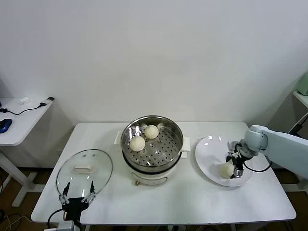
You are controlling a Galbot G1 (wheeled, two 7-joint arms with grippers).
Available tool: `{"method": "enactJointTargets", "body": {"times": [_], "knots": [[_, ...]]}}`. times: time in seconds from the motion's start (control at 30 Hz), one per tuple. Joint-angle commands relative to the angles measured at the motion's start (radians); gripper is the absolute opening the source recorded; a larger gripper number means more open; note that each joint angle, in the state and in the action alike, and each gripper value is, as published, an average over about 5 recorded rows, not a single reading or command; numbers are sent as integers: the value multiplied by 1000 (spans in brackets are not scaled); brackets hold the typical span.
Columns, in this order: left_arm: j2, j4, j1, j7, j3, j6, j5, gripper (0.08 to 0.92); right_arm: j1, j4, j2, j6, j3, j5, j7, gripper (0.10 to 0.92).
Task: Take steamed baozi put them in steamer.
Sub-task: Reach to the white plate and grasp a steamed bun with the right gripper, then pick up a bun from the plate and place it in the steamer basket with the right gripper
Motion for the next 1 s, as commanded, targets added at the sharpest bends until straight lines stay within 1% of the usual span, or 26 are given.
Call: {"method": "enactJointTargets", "body": {"times": [0.03, 0.23, 0.37, 0.43, 0.57, 0.7, 0.8, 1.0], "knots": [[1, 0, -2, 0, 0, 1, 0, 823, -49, -20, 18, -6, 37, -12, 18, 759], [-1, -9, 0, 0, 6, 2, 2, 823, -8, 1, 4, -3, 25, -18, -4, 675], [-1, -17, 3, 0, 9, 2, 3, 823, 128, 18, 4, 27, -21, -17, -59, 657], [-1, -22, 4, 0, 11, 1, 4, 823, 246, 18, 24, 58, -62, 22, -95, 655], [-1, -30, 7, 0, 18, -1, 7, 823, 518, 7, 124, 155, -155, 100, -156, 658], [-3, -37, 8, -1, 24, -2, 9, 823, 683, -6, 266, 333, -185, 125, -209, 661], [-5, -42, 10, -1, 26, -2, 11, 823, 741, 58, 356, 425, -176, 126, -235, 662], [-8, -48, 24, -7, 22, -9, 10, 823, 716, 329, 466, 491, -166, 61, -186, 662]]}}
